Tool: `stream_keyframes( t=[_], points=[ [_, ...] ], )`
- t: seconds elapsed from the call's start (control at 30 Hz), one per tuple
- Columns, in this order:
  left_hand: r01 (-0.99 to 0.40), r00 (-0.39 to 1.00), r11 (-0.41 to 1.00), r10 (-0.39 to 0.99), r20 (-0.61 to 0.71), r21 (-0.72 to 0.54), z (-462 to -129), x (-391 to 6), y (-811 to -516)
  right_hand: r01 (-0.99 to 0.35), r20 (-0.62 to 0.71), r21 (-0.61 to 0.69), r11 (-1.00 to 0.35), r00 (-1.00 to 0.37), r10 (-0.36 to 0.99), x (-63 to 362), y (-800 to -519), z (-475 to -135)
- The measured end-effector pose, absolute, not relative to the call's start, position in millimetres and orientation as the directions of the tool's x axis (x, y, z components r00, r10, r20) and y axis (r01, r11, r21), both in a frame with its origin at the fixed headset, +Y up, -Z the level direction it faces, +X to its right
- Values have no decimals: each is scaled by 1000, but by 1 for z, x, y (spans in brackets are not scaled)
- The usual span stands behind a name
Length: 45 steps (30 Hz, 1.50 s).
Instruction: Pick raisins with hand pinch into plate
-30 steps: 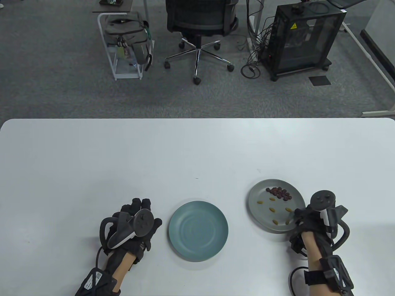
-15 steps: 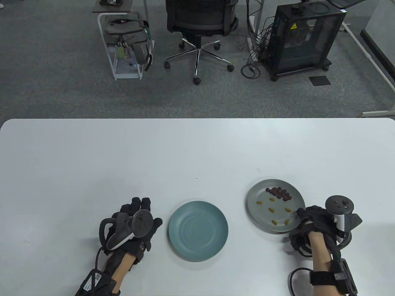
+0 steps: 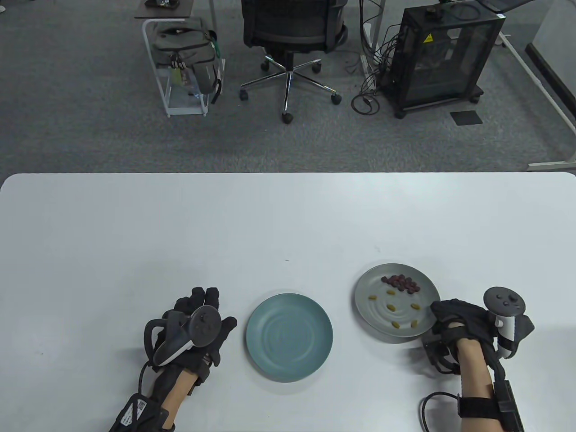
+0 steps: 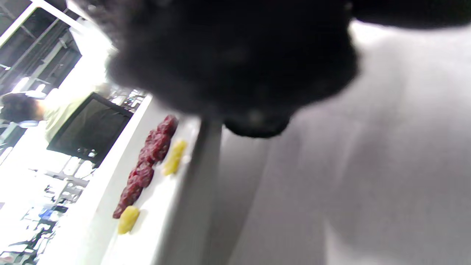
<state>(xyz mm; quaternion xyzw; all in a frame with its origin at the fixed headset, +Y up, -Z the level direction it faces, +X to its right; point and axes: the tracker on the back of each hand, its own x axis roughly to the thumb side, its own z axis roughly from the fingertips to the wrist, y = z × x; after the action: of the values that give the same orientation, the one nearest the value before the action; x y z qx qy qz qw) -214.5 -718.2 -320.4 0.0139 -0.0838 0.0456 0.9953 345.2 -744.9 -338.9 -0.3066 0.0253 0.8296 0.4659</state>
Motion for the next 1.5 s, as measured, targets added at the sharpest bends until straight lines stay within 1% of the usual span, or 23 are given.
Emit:
stream_keyframes(
  t=[0.1,0.27,0.43,0.53,0.6,0.83,0.9,0.93,1.0,1.1,1.2,1.37,1.43,1.5],
  points=[
    [-113,978,993,109,175,14,-320,-215,-718,-810,-504,-235,-538,-372,779,339,-737,-338],
    [-191,962,982,186,200,5,-317,-213,-715,-840,-445,-200,-504,-380,811,323,-721,-337],
    [-260,944,965,257,209,-10,-317,-213,-716,-841,-387,-145,-520,-436,813,295,-698,-342],
    [-265,944,964,258,204,3,-317,-214,-715,-847,-348,-103,-521,-460,817,271,-690,-347],
    [-282,940,960,275,202,3,-318,-217,-715,-851,-326,-85,-519,-468,821,255,-687,-351],
    [-418,891,908,416,184,-26,-322,-225,-717,-851,-263,-13,-525,-503,823,199,-684,-360],
    [-469,874,883,465,143,-6,-321,-229,-716,-855,-253,19,-518,-505,825,183,-685,-362],
    [-482,866,876,477,149,-2,-322,-231,-716,-854,-243,26,-519,-509,826,178,-685,-363],
    [-531,836,847,530,147,-31,-324,-234,-716,-853,-230,41,-521,-515,826,167,-685,-364],
    [-673,727,737,674,129,-56,-327,-240,-720,-851,-206,73,-520,-523,827,149,-686,-365],
    [-766,629,638,770,108,-78,-330,-245,-724,-848,-180,103,-520,-530,829,134,-688,-364],
    [-793,587,596,803,102,-129,-334,-246,-729,-829,-136,144,-540,-557,819,117,-688,-360],
    [-830,531,538,843,87,-147,-336,-245,-731,-827,-127,157,-540,-559,820,113,-689,-359],
    [-854,479,482,876,66,-194,-338,-244,-735,-827,-121,168,-536,-557,822,110,-690,-358]
  ],
)
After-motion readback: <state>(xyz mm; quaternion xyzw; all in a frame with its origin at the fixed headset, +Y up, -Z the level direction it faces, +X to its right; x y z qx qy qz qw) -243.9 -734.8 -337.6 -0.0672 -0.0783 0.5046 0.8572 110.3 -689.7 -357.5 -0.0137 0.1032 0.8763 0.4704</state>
